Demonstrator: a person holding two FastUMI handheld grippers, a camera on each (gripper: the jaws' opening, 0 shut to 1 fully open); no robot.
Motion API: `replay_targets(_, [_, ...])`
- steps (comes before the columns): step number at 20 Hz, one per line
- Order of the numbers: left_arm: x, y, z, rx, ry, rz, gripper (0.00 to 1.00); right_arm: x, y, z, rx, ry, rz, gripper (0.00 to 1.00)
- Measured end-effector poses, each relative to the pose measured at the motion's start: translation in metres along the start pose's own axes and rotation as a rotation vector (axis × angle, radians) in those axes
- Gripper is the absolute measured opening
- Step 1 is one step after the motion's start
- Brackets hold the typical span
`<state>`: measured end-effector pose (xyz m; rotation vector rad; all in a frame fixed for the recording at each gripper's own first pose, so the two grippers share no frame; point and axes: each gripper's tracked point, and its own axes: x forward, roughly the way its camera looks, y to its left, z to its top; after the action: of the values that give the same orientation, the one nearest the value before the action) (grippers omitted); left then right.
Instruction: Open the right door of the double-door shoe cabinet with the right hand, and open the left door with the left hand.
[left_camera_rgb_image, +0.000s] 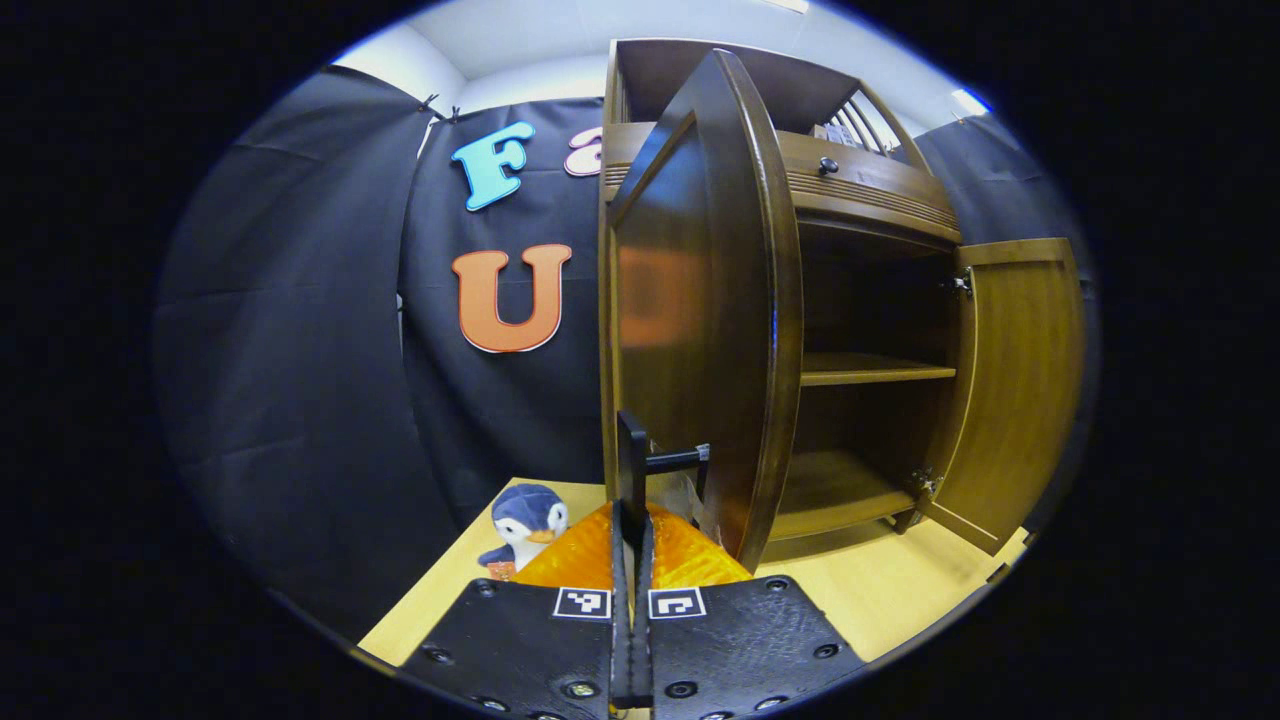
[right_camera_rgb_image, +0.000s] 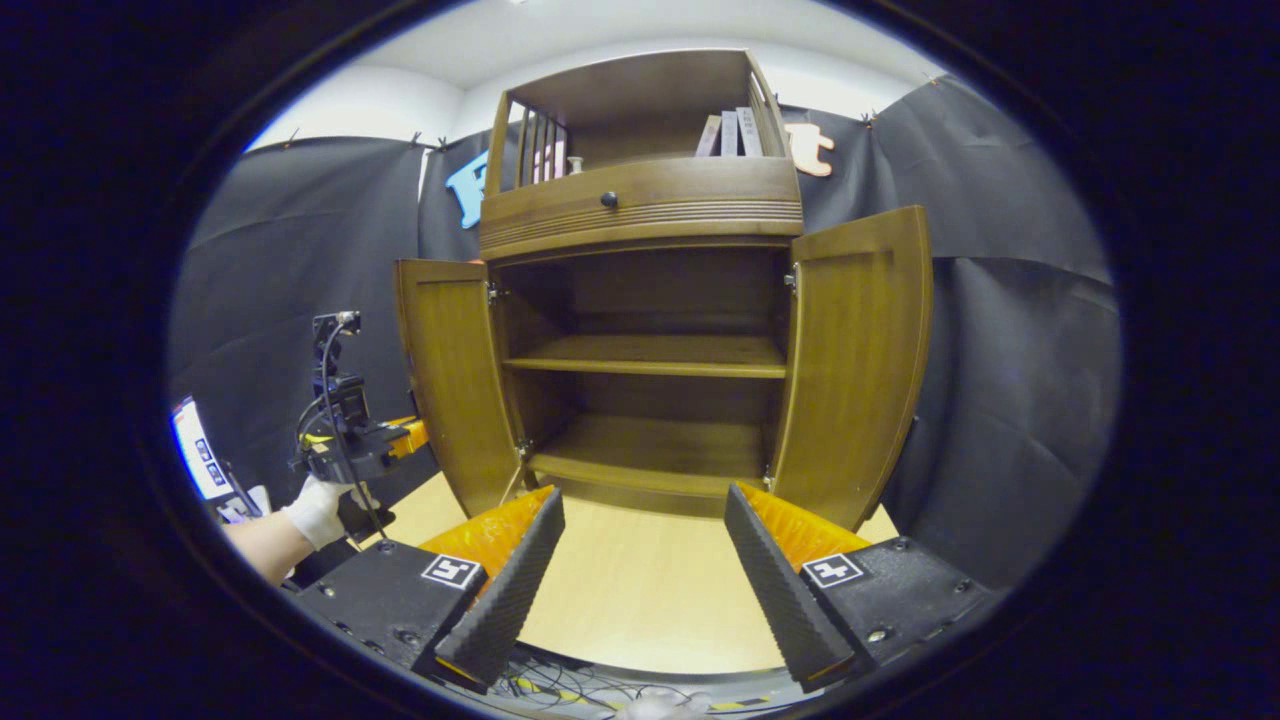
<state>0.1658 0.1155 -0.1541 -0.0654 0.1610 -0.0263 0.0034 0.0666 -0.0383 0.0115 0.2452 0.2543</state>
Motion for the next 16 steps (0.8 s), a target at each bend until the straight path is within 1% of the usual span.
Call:
replay_targets(3, [0.001,0.023,-0.002,0.024,0.003,0.023,0.0,0.002,0.003,0.0,0.01,0.005,0.01,1.0])
replay_targets(4, [0.0,0.027,-0.002,0.018,0.004,0.005,0.0,0.002,0.006,0.001,0.013,0.004,0.014,1.0])
replay_targets(5, [0.001,0.032,-0.001,0.011,0.001,-0.003,0.07,0.002,0.007,0.002,0.014,0.001,0.015,1.0])
replay_targets(6, [0.001,0.034,-0.003,0.006,0.002,-0.02,0.0,0.002,0.008,0.004,0.012,-0.001,0.018,1.0])
replay_targets(10, [0.002,0.041,-0.002,0.026,-0.002,-0.084,0.0,0.003,0.013,0.004,0.004,0.003,0.022,1.0])
replay_targets(12, [0.005,0.051,-0.002,0.031,0.002,-0.112,0.0,0.002,0.018,0.005,-0.004,0.001,0.028,1.0])
replay_targets(16, [0.007,0.066,-0.003,0.019,-0.004,-0.164,0.0,0.001,0.024,0.004,-0.019,0.01,0.039,1.0])
